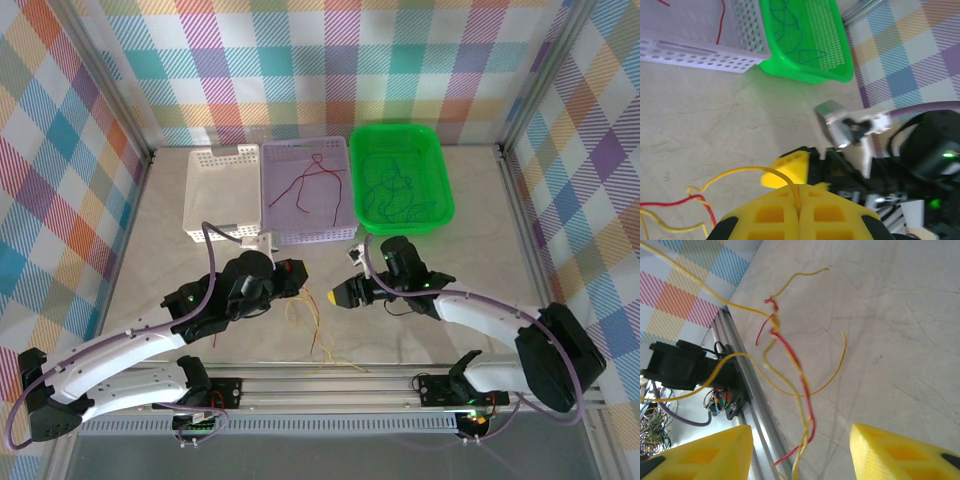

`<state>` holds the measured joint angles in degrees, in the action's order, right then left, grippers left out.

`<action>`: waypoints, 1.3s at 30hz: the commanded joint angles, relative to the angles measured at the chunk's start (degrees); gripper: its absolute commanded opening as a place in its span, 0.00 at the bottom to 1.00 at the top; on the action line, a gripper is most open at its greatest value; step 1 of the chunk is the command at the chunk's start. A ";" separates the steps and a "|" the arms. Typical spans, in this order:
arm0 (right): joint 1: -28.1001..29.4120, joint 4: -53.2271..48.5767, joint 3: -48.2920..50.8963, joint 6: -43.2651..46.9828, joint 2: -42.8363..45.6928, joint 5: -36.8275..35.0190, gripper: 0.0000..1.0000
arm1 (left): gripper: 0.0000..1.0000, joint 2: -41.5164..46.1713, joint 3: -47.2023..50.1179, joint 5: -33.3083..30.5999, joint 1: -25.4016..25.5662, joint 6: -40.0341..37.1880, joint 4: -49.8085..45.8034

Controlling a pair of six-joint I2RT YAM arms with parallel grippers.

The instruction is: Untangle the cables

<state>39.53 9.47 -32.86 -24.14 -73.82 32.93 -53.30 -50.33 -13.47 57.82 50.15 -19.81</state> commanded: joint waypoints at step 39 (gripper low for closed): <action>9.33 14.11 5.54 -2.21 8.39 -11.75 0.54 | 0.00 -0.43 -12.66 -1.23 -2.01 -3.49 0.92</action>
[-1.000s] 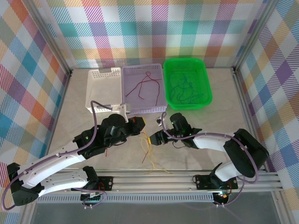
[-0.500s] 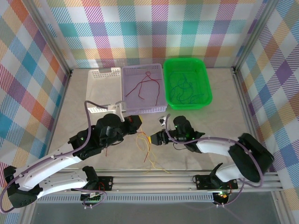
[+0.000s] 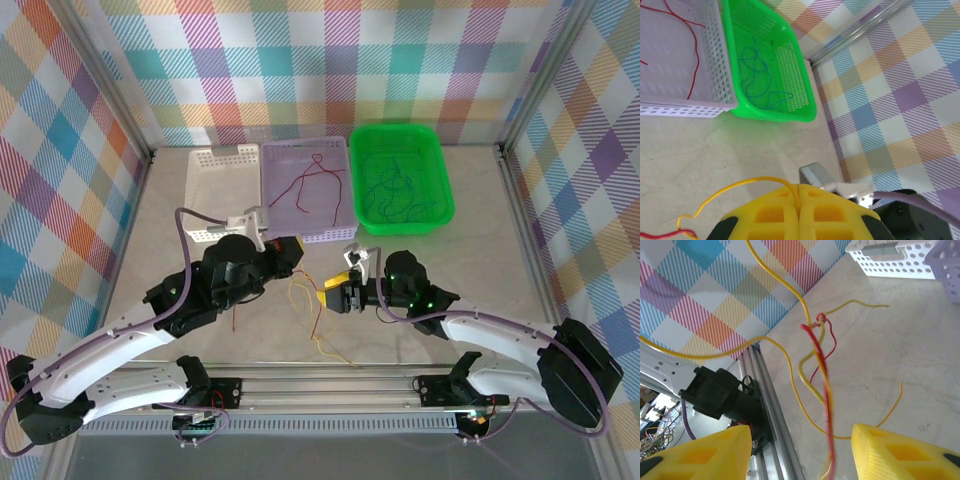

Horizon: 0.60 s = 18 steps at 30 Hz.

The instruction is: Untangle the cables

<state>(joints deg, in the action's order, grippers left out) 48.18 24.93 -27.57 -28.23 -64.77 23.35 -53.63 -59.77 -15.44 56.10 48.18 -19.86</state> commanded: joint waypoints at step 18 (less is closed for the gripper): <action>3.06 7.42 2.08 -1.24 -10.55 -8.67 0.07 | 0.00 -4.18 -12.82 1.24 -0.29 -3.14 1.52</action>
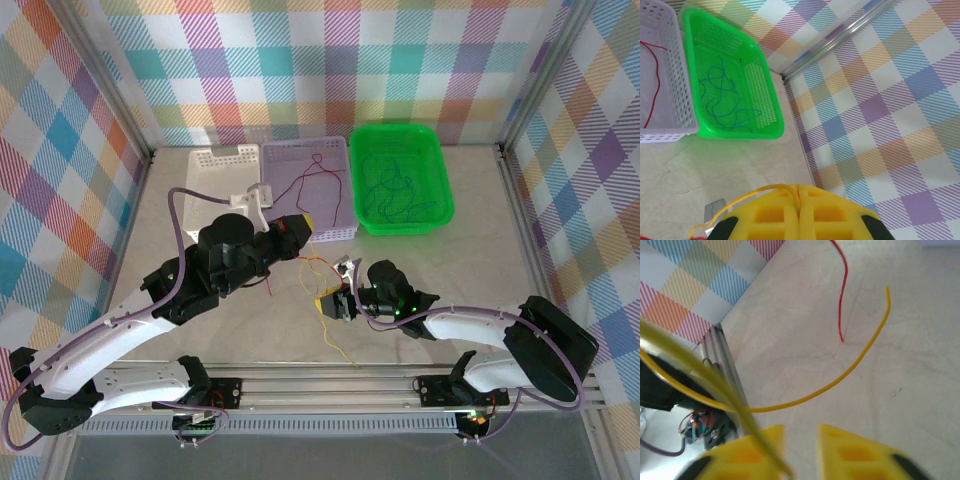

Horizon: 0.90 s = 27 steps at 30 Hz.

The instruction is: Untangle the cables

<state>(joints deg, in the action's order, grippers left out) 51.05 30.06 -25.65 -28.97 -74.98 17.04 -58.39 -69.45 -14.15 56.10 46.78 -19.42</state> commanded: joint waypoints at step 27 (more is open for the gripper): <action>0.19 -4.38 6.99 1.45 9.20 -8.65 0.48 | 0.00 -4.71 -29.58 -2.08 -8.30 -14.22 -16.35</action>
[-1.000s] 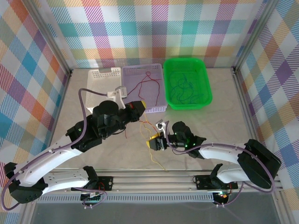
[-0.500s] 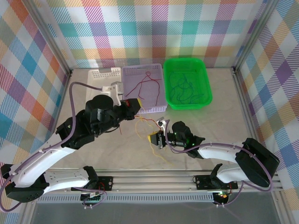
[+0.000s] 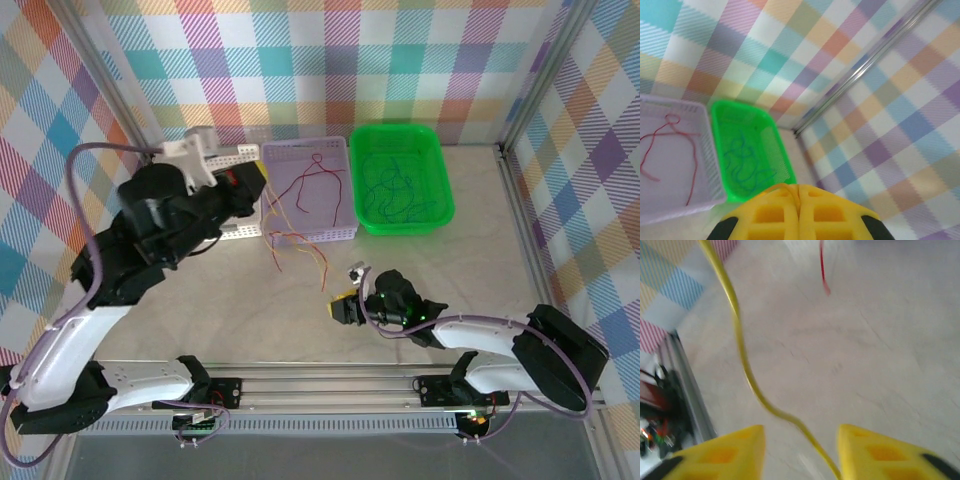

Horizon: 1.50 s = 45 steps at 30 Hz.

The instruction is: Untangle the cables

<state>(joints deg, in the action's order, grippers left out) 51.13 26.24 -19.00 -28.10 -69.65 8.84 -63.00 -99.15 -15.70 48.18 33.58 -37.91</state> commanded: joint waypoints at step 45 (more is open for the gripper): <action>1.14 16.39 -4.81 -5.32 1.18 3.77 0.65 | 0.00 -6.46 0.89 8.41 -0.90 10.82 11.61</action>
<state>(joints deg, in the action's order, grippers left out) 51.42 38.65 -21.56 -30.68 -64.73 8.34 -69.41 -98.59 -8.40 47.83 42.00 -30.28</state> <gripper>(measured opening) 0.645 0.041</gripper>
